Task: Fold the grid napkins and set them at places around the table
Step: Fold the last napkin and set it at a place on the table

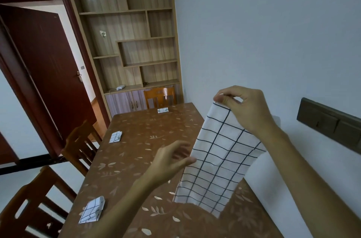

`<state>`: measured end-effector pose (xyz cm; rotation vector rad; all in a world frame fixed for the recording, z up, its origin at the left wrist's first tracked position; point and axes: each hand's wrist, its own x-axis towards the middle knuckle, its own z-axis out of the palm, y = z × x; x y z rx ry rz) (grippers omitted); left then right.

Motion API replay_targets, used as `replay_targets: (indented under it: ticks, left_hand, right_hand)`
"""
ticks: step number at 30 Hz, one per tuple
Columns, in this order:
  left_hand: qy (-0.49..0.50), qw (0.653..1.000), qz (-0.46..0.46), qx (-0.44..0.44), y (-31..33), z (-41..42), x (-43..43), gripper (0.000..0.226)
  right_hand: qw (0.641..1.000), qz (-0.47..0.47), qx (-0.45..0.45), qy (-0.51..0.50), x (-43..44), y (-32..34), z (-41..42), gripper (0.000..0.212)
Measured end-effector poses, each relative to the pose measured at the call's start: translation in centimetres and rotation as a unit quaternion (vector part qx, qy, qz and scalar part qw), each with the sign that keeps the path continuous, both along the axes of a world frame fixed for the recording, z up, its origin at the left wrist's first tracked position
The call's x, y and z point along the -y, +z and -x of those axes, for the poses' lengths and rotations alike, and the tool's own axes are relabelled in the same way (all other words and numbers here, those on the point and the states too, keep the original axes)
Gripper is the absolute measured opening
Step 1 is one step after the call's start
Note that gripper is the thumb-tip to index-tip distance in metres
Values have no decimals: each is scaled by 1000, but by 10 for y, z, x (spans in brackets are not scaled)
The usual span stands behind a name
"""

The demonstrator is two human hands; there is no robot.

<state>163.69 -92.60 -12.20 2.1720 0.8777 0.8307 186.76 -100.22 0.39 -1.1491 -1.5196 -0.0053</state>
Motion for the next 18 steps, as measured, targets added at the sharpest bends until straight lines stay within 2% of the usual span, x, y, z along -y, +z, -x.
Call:
replay_targets:
  ticks: [2, 6, 7, 9, 12, 15, 16, 18]
  left_hand:
    - [-29, 999, 10, 22, 11, -24, 8, 47]
    - [-37, 997, 8, 74, 19, -55, 17, 21]
    - [-36, 995, 19, 89, 19, -58, 17, 18]
    - [-28, 991, 47, 125, 20, -58, 13, 16]
    - [-27, 982, 86, 164, 24, -51, 7, 9]
    - [-14, 971, 135, 196, 31, -41, 3, 8]
    - [-13, 971, 131, 201, 32, -38, 0, 10]
    - [-3, 970, 131, 203, 36, -37, -4, 14]
  right_hand:
    - [1000, 11, 13, 7, 0, 0, 5, 5]
    - [999, 8, 39, -2, 7, -1, 5, 5]
    - [999, 4, 39, -14, 11, -2, 1, 9]
    - [998, 7, 25, -56, 20, -8, -10, 29]
    - [992, 5, -85, -91, 40, -27, -35, 51]
    - [970, 39, -235, -49, 54, -59, -56, 72]
    - [964, 78, -255, -26, 57, -71, -57, 82]
    - [954, 175, -237, 53, 56, -99, -51, 90]
